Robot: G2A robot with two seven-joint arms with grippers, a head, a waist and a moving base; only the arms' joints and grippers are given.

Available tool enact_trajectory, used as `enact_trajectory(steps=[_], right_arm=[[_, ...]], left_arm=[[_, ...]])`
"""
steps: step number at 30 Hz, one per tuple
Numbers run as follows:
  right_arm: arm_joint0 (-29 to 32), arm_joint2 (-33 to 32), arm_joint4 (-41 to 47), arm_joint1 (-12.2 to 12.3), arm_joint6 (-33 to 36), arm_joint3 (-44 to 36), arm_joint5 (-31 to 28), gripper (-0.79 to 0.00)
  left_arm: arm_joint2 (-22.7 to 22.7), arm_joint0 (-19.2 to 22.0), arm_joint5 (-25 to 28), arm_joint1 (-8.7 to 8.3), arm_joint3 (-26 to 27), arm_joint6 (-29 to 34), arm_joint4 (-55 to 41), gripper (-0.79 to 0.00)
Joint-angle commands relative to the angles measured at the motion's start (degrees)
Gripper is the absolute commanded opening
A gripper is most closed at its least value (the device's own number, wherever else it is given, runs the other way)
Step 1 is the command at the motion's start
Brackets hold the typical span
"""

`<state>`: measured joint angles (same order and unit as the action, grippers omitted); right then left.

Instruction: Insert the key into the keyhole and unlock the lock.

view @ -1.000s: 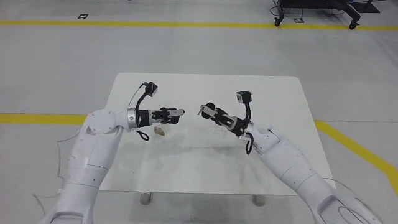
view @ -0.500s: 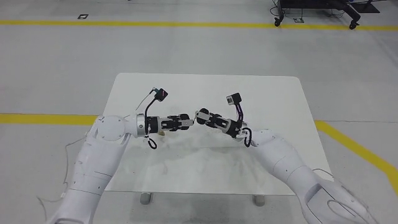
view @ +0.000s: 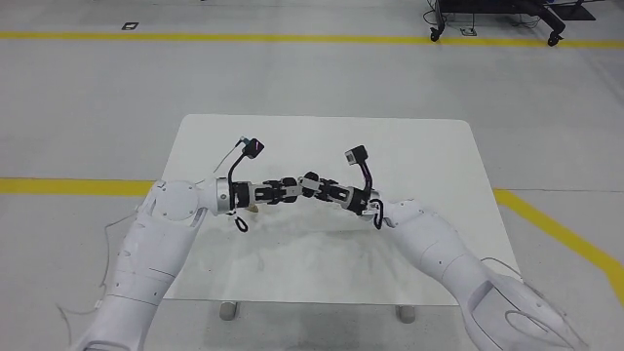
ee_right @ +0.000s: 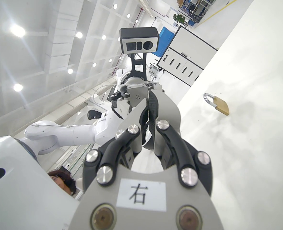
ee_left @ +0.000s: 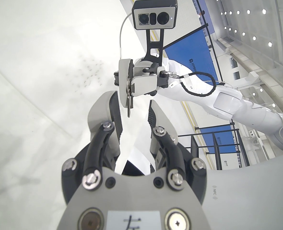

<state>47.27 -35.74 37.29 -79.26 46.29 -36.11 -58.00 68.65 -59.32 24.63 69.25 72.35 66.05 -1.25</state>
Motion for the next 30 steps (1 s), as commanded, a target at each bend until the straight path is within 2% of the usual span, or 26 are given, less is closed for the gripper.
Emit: enact_trajectory(steps=[1, 2, 3, 30], right_arm=[[0.01, -0.17, -0.19, -0.10, 0.00, 0.06, 0.00, -0.785], [0.02, -0.27, -0.27, -0.13, 0.00, 0.10, 0.00, -0.785], [0.06, -0.41, -0.27, -0.16, 0.00, 0.13, 0.00, -0.785], [0.82, -2.27, -3.27, -0.16, 0.00, -0.41, 0.00, -0.785]], left_arm=[[-0.28, 0.22, -0.41, -0.07, -0.21, -0.17, 0.20, -0.693], [-0.44, 0.33, -0.67, -0.10, -0.31, -0.36, 0.33, -0.757], [-0.61, 0.41, -0.80, -0.12, -0.37, -0.49, 0.33, -0.785], [-0.67, 1.52, -1.53, -1.54, -1.48, -1.94, -1.90, -0.785]])
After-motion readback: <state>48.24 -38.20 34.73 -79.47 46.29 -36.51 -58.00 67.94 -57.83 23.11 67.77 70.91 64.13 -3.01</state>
